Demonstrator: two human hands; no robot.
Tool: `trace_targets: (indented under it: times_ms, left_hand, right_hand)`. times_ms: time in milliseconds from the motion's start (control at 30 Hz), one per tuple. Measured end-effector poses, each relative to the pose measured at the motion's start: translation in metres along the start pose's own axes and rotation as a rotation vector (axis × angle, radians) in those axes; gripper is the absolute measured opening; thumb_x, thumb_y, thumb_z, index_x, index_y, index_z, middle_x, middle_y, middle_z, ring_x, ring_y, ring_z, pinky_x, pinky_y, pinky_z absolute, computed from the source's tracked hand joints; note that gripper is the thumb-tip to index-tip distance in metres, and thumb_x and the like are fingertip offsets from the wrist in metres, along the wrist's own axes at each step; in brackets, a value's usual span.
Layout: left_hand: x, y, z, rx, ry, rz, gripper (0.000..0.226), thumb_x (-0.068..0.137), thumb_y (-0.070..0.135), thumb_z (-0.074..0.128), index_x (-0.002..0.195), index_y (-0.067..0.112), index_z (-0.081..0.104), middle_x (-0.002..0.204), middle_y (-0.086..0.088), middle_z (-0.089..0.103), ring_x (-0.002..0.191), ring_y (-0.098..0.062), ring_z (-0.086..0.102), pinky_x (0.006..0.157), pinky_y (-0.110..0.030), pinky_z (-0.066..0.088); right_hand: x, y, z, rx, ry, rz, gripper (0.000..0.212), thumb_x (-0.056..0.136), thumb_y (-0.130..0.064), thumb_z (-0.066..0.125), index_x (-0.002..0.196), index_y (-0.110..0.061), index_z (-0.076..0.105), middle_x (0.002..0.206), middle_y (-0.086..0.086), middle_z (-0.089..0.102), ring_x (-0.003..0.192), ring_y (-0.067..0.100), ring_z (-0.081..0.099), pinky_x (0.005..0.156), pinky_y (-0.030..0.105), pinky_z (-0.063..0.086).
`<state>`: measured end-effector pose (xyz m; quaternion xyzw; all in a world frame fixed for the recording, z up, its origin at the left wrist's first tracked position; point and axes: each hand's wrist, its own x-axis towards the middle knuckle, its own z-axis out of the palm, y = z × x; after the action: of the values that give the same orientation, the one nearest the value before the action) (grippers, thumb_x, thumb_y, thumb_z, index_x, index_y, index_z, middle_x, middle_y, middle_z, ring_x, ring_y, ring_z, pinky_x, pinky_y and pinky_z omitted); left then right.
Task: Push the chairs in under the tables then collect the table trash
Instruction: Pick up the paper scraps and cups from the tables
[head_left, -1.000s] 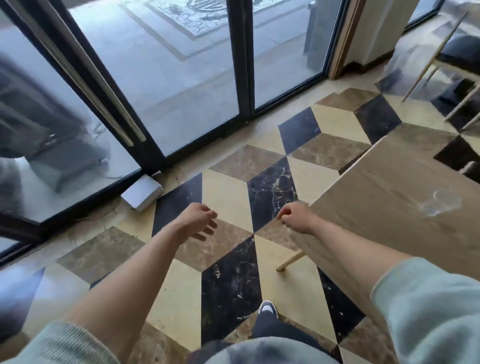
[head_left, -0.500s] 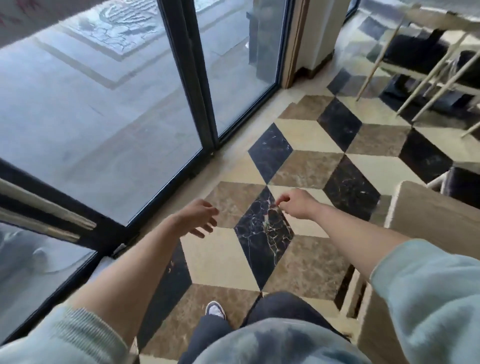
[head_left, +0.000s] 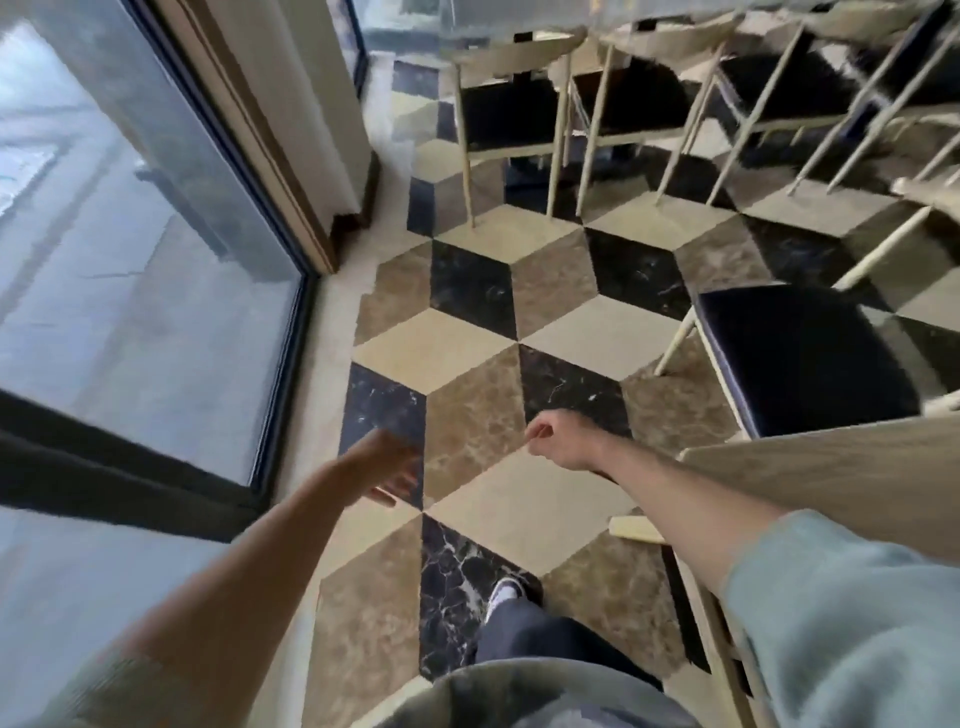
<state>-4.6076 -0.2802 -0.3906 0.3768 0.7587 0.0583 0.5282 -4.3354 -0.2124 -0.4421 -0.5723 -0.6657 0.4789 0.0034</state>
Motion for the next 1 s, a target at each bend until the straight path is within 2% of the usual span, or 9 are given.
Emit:
trace_targets:
  times_ms: [67, 167, 267, 467, 600, 800, 867, 933, 1000]
  left_hand:
    - [0.051, 0.067, -0.013, 0.069, -0.040, 0.025, 0.019, 0.104, 0.025, 0.054, 0.102, 0.009, 0.064, 0.102, -0.013, 0.078, 0.093, -0.026, 0.077, 0.067, -0.035, 0.062]
    - [0.106, 0.147, -0.020, 0.106, -0.133, 0.078, 0.019, 0.104, 0.026, 0.057, 0.096, 0.011, 0.065, 0.069, 0.000, 0.079, 0.070, -0.015, 0.076, 0.054, -0.031, 0.061]
    - [0.171, 0.226, -0.015, 0.178, -0.226, 0.131, 0.018, 0.105, 0.021, 0.053, 0.094, 0.013, 0.065, 0.064, 0.002, 0.077, 0.065, -0.014, 0.075, 0.054, -0.031, 0.059]
    - [0.307, 0.393, -0.008, 0.342, -0.481, 0.209, 0.025, 0.107, 0.013, 0.043, 0.091, 0.012, 0.063, 0.090, -0.010, 0.075, 0.076, -0.022, 0.071, 0.073, -0.038, 0.059]
    - [0.367, 0.509, -0.011, 0.394, -0.540, 0.271, 0.017, 0.106, 0.011, 0.050, 0.113, 0.000, 0.062, 0.108, -0.026, 0.073, 0.089, -0.036, 0.071, 0.084, -0.051, 0.058]
    - [0.448, 0.689, 0.033, 0.635, -0.630, 0.354, 0.016, 0.107, 0.015, 0.048, 0.102, 0.010, 0.062, 0.094, -0.011, 0.072, 0.079, -0.022, 0.071, 0.064, -0.034, 0.058]
    - [0.466, 0.747, 0.071, 0.718, -0.728, 0.296, 0.022, 0.108, 0.018, 0.039, 0.095, 0.016, 0.057, 0.093, -0.008, 0.066, 0.078, -0.019, 0.065, 0.066, -0.030, 0.054]
    - [0.477, 0.788, 0.104, 0.801, -0.780, 0.293, 0.025, 0.108, 0.019, 0.038, 0.093, 0.017, 0.058, 0.102, -0.015, 0.068, 0.084, -0.022, 0.067, 0.064, -0.031, 0.055]
    - [0.500, 0.841, 0.160, 0.908, -0.805, 0.296, 0.026, 0.109, 0.018, 0.038, 0.093, 0.019, 0.058, 0.120, -0.024, 0.068, 0.096, -0.028, 0.070, 0.052, -0.029, 0.057]
  right_hand:
    - [0.028, 0.009, -0.053, 0.044, 0.100, 0.074, 0.018, 0.089, -0.025, 0.067, 0.104, -0.017, 0.073, 0.099, -0.001, 0.071, 0.088, 0.015, 0.063, 0.072, 0.027, 0.051]
    - [0.057, 0.026, -0.110, 0.086, 0.179, 0.165, 0.018, 0.091, -0.024, 0.065, 0.105, -0.017, 0.072, 0.101, 0.000, 0.071, 0.094, 0.017, 0.064, 0.080, 0.030, 0.050]
    - [0.091, 0.050, -0.160, 0.165, 0.241, 0.279, 0.013, 0.091, -0.025, 0.065, 0.102, -0.022, 0.071, 0.101, -0.003, 0.069, 0.094, 0.014, 0.064, 0.082, 0.031, 0.051]
    - [0.183, 0.080, -0.268, 0.367, 0.380, 0.479, 0.011, 0.091, -0.029, 0.065, 0.099, -0.023, 0.068, 0.081, -0.011, 0.062, 0.073, 0.007, 0.058, 0.060, 0.023, 0.044]
    - [0.213, 0.085, -0.343, 0.506, 0.476, 0.627, 0.018, 0.096, -0.025, 0.059, 0.104, -0.014, 0.070, 0.085, 0.002, 0.068, 0.072, 0.016, 0.063, 0.060, 0.030, 0.047]
    - [0.252, 0.115, -0.456, 0.755, 0.683, 0.673, 0.023, 0.101, -0.021, 0.056, 0.110, -0.002, 0.066, 0.085, 0.012, 0.063, 0.072, 0.020, 0.058, 0.060, 0.030, 0.044]
    - [0.266, 0.144, -0.487, 0.854, 0.723, 0.708, 0.019, 0.103, -0.017, 0.053, 0.109, -0.002, 0.065, 0.085, 0.011, 0.065, 0.069, 0.018, 0.059, 0.054, 0.024, 0.046]
    - [0.278, 0.172, -0.508, 0.915, 0.765, 0.732, 0.019, 0.103, -0.019, 0.053, 0.108, -0.006, 0.066, 0.088, 0.010, 0.067, 0.073, 0.020, 0.062, 0.059, 0.026, 0.049]
    - [0.298, 0.228, -0.544, 0.977, 0.784, 0.772, 0.021, 0.102, -0.022, 0.052, 0.107, -0.007, 0.067, 0.086, 0.008, 0.067, 0.075, 0.023, 0.061, 0.065, 0.032, 0.049]
